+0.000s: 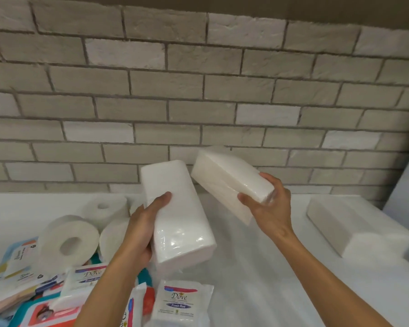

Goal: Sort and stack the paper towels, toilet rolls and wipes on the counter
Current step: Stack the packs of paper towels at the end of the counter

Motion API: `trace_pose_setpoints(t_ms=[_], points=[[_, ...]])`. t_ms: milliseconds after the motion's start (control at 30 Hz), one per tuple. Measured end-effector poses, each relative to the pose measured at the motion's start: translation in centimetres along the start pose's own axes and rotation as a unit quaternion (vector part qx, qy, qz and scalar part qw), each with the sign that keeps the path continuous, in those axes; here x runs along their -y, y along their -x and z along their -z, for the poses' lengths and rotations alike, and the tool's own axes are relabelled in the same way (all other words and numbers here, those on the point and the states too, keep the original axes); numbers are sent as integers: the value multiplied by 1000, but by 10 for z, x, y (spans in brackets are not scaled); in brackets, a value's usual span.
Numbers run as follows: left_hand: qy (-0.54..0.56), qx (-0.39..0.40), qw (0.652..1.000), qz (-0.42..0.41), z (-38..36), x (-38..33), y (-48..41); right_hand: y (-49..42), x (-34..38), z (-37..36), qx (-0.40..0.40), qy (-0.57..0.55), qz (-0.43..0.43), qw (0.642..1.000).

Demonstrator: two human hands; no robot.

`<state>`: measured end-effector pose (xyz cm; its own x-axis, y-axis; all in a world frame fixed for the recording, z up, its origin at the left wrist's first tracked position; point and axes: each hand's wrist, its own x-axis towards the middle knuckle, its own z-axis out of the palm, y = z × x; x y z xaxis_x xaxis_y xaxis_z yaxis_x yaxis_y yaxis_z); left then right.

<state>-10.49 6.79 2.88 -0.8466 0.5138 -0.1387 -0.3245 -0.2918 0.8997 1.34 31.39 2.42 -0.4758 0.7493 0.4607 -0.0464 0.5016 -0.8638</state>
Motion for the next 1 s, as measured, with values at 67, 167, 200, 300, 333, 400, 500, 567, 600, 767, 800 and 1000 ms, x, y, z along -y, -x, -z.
trace_pose_setpoints(t_ms=[67, 167, 200, 300, 333, 400, 500, 567, 600, 767, 800, 1000], points=[[-12, 24, 1000, 8, -24, 10, 1, -1, -5, 26, -31, 14, -4, 999], [-27, 52, 998, 13, -64, 29, 3, 1, -17, 66, -77, 21, -23, 997], [-31, 55, 998, 16, -77, 37, 3, 2, -20, 78, -90, 23, -31, 995], [-46, 81, 995, 37, -114, 62, 1, 1, -35, 119, -126, 30, -42, 991], [-51, 94, 993, 46, -126, 70, 0, 1, -38, 133, -136, 35, -49, 989], [-58, 121, 989, 65, -151, 86, 0, 0, -43, 160, -155, 46, -57, 985], [-61, 148, 983, 87, -187, 109, 0, -6, -53, 199, -183, 64, -62, 979], [-59, 157, 980, 104, -210, 124, 0, -11, -61, 223, -195, 69, -68, 976], [-56, 163, 979, 109, -220, 130, 0, -13, -65, 233, -201, 68, -75, 974], [-55, 177, 975, 120, -265, 156, 2, -29, -86, 287, -227, 98, -94, 964], [-53, 176, 976, 120, -273, 160, 1, -33, -91, 296, -230, 101, -96, 963], [-42, 147, 981, 122, -309, 180, -2, -69, -121, 332, -237, 105, -120, 958]])
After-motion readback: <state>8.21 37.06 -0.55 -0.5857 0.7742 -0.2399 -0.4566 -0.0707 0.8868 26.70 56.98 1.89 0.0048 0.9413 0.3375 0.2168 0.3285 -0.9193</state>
